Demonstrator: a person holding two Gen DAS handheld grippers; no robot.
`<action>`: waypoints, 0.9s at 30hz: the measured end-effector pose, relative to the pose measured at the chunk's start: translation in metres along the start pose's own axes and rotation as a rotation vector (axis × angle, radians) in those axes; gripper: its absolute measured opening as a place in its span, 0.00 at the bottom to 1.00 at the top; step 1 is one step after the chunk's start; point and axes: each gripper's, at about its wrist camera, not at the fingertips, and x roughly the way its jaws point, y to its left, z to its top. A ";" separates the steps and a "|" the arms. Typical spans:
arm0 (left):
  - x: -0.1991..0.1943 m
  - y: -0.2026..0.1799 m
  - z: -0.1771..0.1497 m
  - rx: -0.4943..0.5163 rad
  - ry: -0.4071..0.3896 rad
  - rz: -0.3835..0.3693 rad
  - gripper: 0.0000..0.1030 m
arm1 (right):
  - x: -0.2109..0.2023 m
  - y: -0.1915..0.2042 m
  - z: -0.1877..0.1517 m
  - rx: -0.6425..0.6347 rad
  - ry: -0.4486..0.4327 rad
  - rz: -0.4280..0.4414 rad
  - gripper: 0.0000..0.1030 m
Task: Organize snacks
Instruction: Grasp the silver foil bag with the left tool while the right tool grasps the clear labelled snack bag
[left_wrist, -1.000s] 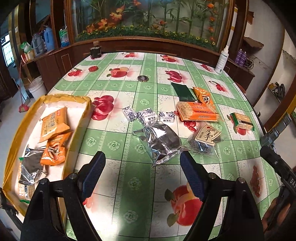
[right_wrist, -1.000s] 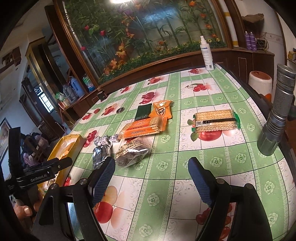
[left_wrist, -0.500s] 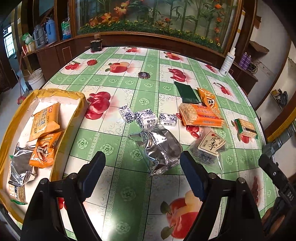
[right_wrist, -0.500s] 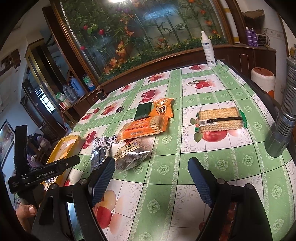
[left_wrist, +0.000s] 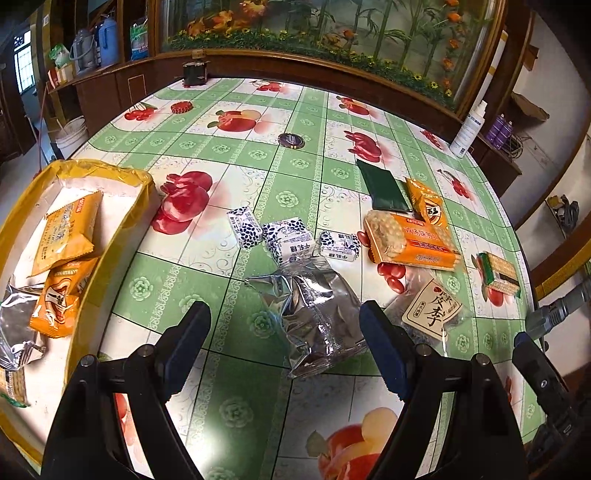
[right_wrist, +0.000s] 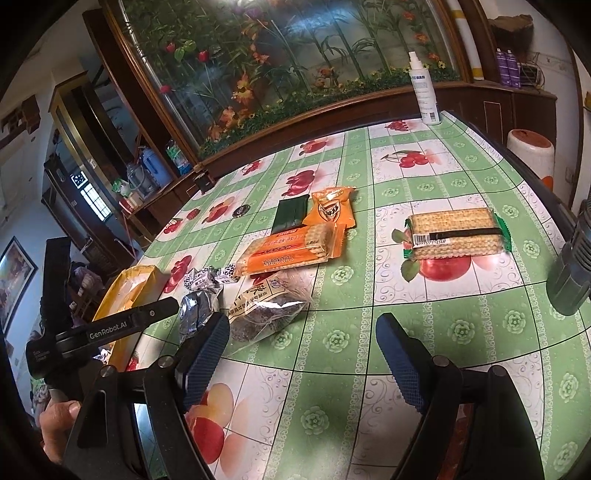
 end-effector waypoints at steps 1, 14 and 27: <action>0.002 0.000 0.001 -0.007 0.002 -0.006 0.80 | 0.001 0.000 0.000 0.000 0.002 0.001 0.81; 0.038 -0.012 0.007 -0.013 0.022 0.038 0.80 | 0.017 0.011 0.005 -0.012 0.021 0.013 0.81; 0.040 0.016 -0.007 0.081 0.003 0.132 0.81 | 0.062 0.043 0.010 -0.066 0.084 0.005 0.88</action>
